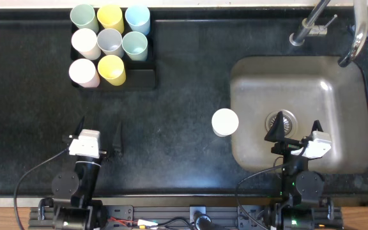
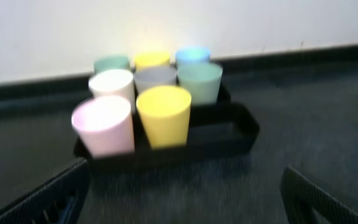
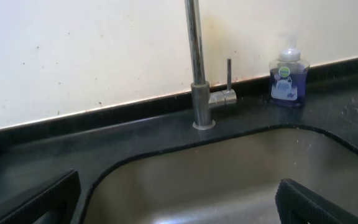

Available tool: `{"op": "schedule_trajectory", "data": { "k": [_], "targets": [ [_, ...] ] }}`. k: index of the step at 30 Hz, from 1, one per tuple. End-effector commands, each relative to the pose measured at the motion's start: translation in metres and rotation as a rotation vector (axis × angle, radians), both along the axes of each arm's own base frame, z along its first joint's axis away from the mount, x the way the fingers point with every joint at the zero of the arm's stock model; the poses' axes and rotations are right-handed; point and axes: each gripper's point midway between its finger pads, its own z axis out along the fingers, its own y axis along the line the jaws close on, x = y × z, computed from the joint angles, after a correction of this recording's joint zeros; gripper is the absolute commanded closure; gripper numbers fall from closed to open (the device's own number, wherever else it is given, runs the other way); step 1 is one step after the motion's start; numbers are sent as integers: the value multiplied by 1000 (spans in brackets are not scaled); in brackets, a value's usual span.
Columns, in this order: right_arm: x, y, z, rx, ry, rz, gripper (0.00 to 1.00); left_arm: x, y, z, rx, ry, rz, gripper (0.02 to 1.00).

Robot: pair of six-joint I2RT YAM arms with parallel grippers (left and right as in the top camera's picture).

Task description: Store Cups

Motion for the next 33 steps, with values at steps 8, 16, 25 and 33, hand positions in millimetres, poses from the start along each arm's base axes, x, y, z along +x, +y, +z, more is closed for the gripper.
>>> {"op": "schedule_trajectory", "data": {
  "k": [8, 16, 25, 33],
  "targets": [
    [0, 0, 1, -3, -11, -1, 3, 0, -5, -8, 29, -2, -33, 20],
    [0, 0, 1, -3, -11, -1, 3, 0, -6, -7, 5, -2, -36, 20],
    [0, 0, 1, -3, -11, -1, 3, 0, -6, -7, 5, -2, -36, 20],
    [0, 0, 1, -3, -11, -1, 5, 0, -6, -7, 5, -2, -36, 20]
  ]
}}
